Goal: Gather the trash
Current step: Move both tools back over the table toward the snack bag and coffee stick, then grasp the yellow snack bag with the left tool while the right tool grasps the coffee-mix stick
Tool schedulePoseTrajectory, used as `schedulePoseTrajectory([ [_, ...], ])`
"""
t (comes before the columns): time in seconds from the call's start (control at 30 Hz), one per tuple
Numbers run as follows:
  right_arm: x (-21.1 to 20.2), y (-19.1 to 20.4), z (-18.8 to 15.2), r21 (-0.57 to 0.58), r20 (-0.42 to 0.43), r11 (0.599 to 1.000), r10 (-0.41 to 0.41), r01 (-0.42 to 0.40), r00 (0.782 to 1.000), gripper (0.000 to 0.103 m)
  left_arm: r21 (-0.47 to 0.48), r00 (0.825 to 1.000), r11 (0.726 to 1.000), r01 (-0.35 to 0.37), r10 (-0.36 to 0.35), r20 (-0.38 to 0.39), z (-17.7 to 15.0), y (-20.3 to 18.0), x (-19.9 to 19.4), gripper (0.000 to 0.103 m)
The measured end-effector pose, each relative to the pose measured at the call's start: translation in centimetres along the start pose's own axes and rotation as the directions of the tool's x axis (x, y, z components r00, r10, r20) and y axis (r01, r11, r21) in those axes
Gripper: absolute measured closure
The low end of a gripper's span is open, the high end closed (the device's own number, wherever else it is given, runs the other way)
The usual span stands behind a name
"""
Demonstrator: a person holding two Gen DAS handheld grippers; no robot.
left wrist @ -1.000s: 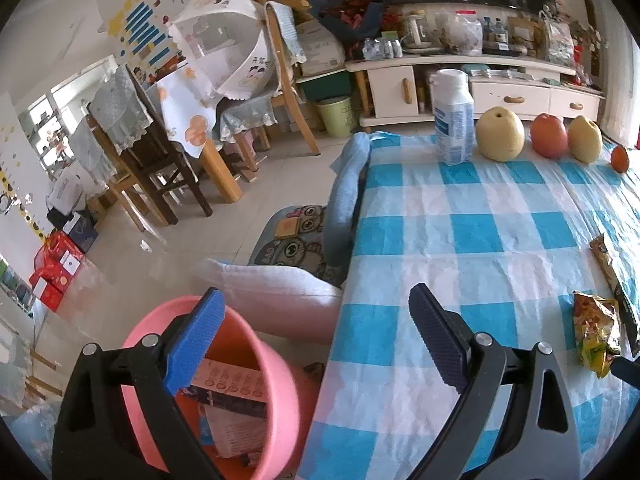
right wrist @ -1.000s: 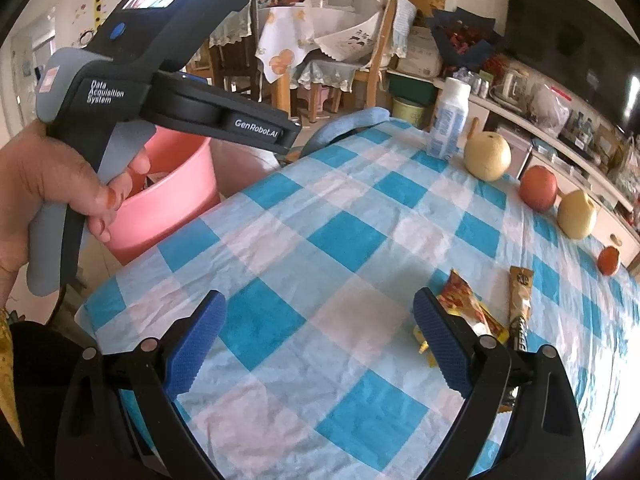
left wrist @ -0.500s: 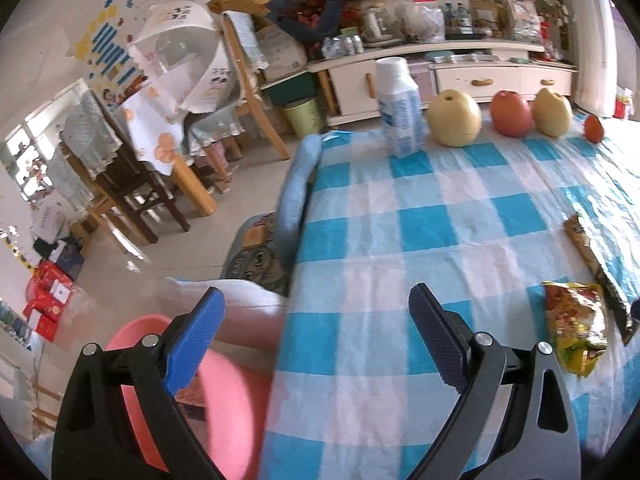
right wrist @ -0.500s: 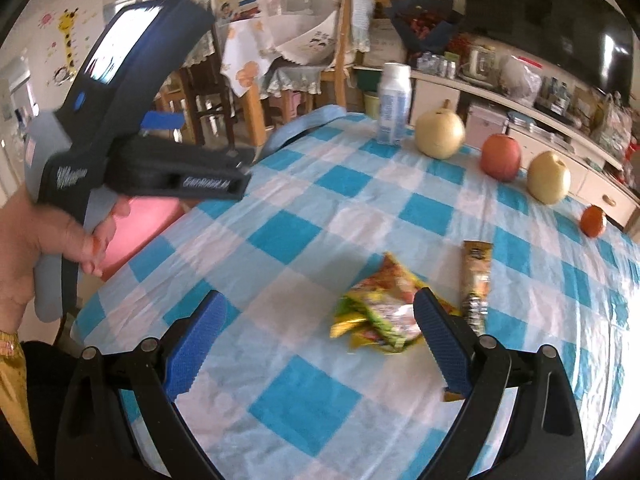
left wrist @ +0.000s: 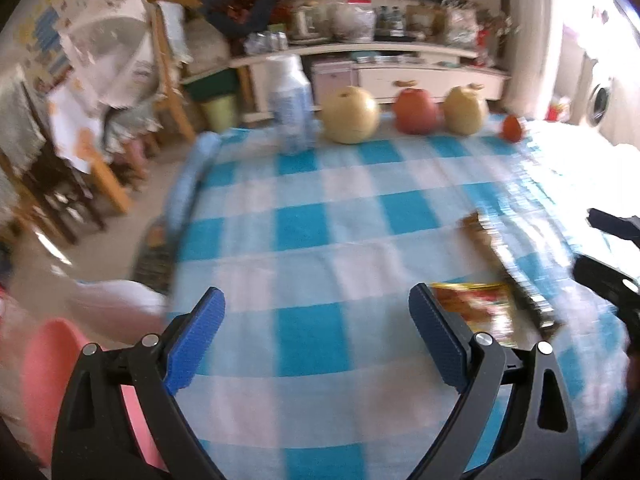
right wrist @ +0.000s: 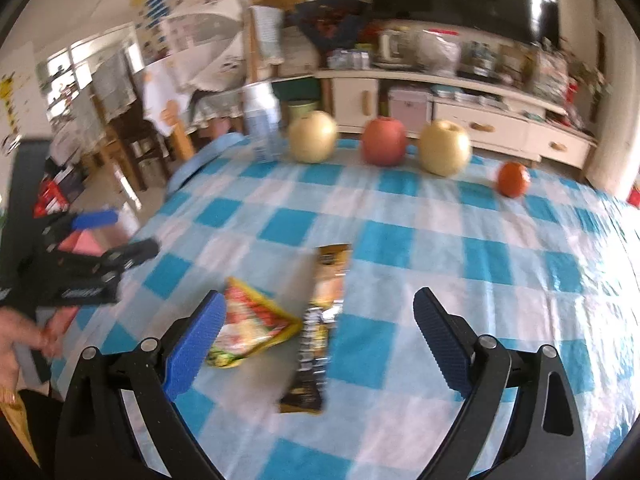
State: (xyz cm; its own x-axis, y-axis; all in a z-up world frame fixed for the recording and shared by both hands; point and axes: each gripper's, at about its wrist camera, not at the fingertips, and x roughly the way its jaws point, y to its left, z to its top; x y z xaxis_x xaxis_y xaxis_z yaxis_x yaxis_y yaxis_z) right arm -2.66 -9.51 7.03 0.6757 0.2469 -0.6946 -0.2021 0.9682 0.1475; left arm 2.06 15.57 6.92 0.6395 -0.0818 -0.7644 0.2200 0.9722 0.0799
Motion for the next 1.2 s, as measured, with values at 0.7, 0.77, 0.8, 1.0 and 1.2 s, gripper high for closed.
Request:
schedulePoseTrajectory([
  [0.7,4.4,-1.0,-0.3,0.038,-0.138,0.996,0.084,-0.080,0.987,0.010,0.083,0.937,0.944,0.320,-0.302,-0.175,-2.4,-8.2,3.6,0.009],
  [0.77,4.6,-0.6,-0.3,0.028,-0.142,0.996,0.090,-0.087,0.986,0.010,0.083,0.939,0.947,0.310,-0.292,-0.179,-2.5,-8.2,3.9,0.010],
  [0.8,4.8,-0.4,-0.3,0.023,-0.142,0.996,0.092,-0.090,0.986,0.010,0.084,0.940,0.948,0.307,-0.289,-0.180,-2.5,-8.3,4.0,0.010],
  [1.0,6.0,0.2,-0.5,0.006,-0.163,0.995,0.097,-0.098,0.982,0.010,0.071,0.946,0.955,0.288,-0.271,-0.180,-2.4,-8.4,4.9,0.012],
  [1.2,7.3,0.2,-0.7,0.002,-0.179,0.995,0.102,-0.103,0.979,0.025,0.082,0.955,0.961,0.263,-0.248,-0.164,-2.1,-8.5,5.2,0.024],
])
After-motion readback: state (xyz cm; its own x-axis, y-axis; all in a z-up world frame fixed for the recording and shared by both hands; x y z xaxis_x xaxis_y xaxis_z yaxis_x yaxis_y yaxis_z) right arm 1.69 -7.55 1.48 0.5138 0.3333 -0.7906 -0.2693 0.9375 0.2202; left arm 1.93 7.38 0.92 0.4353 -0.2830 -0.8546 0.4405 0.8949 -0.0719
